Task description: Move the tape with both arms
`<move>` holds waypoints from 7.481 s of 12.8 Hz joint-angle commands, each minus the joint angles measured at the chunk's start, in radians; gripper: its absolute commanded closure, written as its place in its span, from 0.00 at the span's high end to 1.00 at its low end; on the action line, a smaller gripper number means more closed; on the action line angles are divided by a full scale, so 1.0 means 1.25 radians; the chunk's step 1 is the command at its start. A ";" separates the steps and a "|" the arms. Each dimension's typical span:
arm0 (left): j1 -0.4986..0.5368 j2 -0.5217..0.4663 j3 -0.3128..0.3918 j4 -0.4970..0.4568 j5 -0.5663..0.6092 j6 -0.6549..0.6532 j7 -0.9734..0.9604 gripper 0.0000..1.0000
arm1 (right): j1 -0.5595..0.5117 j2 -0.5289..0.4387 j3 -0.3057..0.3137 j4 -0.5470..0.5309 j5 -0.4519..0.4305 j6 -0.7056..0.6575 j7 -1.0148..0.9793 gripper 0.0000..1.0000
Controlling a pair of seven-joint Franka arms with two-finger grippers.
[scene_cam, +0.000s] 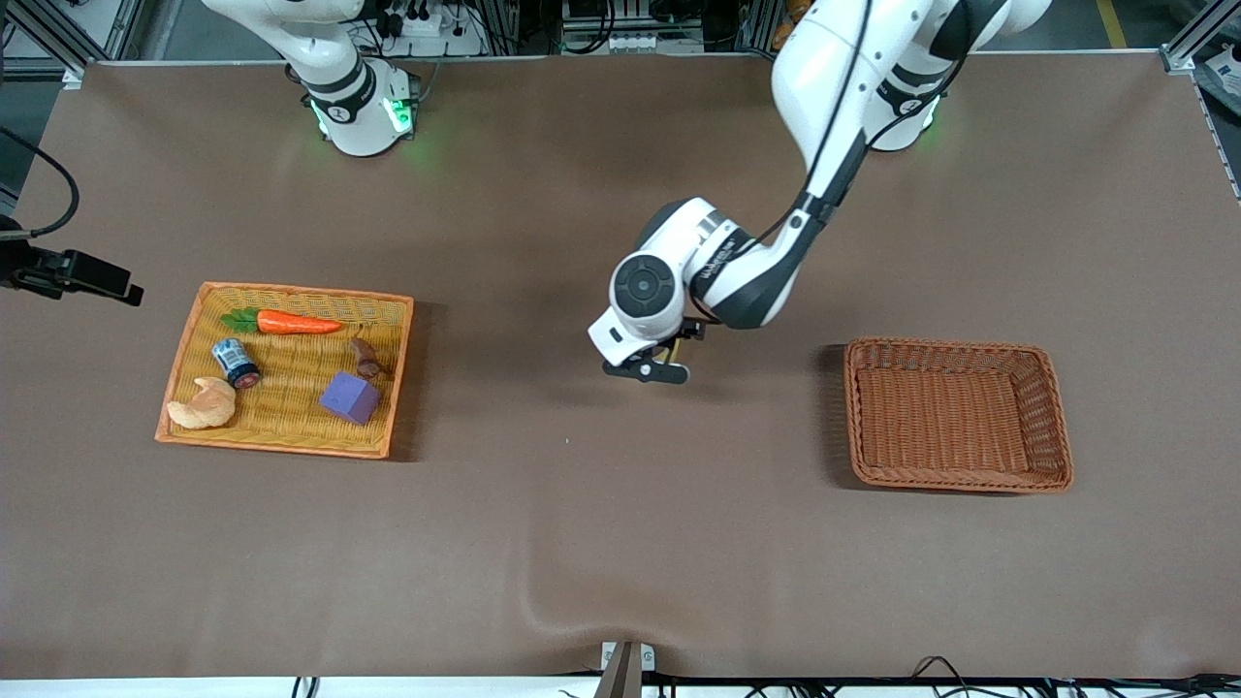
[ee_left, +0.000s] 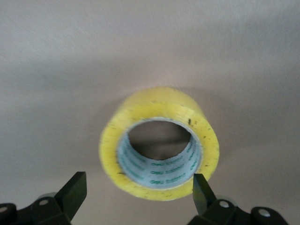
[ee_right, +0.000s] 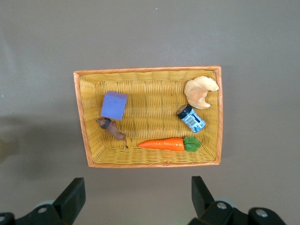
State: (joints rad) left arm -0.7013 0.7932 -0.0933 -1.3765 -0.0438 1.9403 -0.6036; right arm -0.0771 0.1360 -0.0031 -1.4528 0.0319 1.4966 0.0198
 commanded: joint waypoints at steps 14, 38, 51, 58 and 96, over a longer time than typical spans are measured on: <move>0.001 0.045 0.017 0.011 -0.001 0.017 -0.013 0.84 | 0.006 -0.014 0.006 0.012 -0.055 0.035 -0.042 1.00; 0.377 -0.094 0.022 0.013 0.086 -0.068 -0.262 0.00 | -0.018 0.004 0.009 0.025 -0.041 0.043 -0.039 1.00; 0.675 -0.276 0.013 -0.176 0.080 -0.151 0.436 0.00 | -0.023 0.013 0.007 0.043 -0.035 0.042 -0.040 1.00; 0.681 -0.323 0.013 -0.381 0.087 0.056 0.439 0.00 | -0.024 0.013 0.007 0.044 -0.037 0.042 -0.042 1.00; 0.588 -0.641 -0.127 -0.206 0.084 -0.260 0.348 1.00 | -0.025 0.013 0.006 0.044 -0.035 0.043 -0.039 1.00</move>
State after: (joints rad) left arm 0.0752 0.0163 -0.3078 -1.6434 0.0517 1.6378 -0.2178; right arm -0.0896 0.1458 -0.0080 -1.4153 -0.0191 1.5574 -0.0236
